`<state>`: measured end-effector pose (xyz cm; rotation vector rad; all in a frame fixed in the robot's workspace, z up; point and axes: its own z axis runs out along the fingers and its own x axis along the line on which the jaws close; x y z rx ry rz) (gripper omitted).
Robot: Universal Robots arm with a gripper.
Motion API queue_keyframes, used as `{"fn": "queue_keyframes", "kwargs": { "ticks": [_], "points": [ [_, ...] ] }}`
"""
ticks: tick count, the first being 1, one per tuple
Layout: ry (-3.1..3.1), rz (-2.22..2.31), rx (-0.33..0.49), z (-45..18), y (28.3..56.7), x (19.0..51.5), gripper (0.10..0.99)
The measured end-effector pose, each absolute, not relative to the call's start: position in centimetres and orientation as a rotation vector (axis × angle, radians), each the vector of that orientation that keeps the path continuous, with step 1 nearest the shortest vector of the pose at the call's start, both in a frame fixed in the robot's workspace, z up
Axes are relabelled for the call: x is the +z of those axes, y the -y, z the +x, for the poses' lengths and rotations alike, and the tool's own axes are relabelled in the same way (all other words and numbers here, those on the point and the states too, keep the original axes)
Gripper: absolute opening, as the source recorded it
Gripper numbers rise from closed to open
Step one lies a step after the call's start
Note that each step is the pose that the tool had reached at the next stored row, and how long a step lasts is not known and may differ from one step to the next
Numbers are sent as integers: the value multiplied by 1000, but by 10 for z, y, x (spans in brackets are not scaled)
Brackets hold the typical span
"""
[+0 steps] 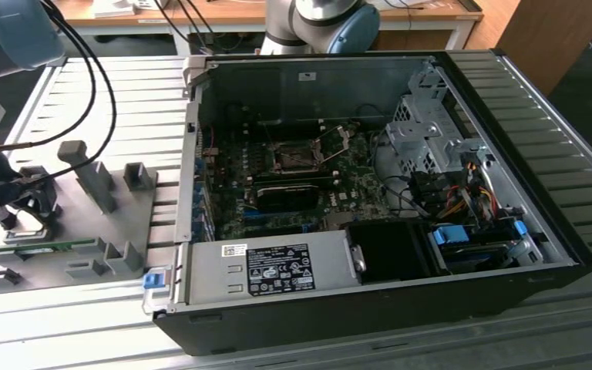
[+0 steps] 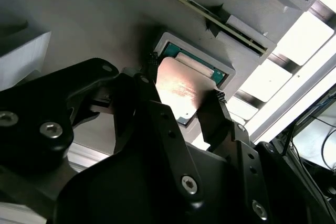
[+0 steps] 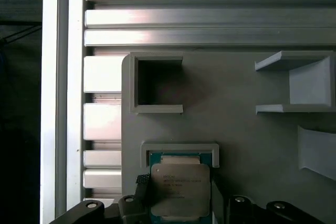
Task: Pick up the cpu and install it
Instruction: 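Pick up the cpu and move it towards the insertion slot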
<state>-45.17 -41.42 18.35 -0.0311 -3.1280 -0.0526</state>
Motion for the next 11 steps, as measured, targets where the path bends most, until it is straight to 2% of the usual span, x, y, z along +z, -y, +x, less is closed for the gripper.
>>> {"fn": "queue_keyframes", "kwargs": {
  "ticks": [2, 3, 11],
  "points": [
    [3128, -31, -53, -452, 414, 183, 565],
    [3128, -31, -52, -452, 414, 184, 627],
    [3128, -31, -50, -452, 413, 184, 627]
  ]
}}
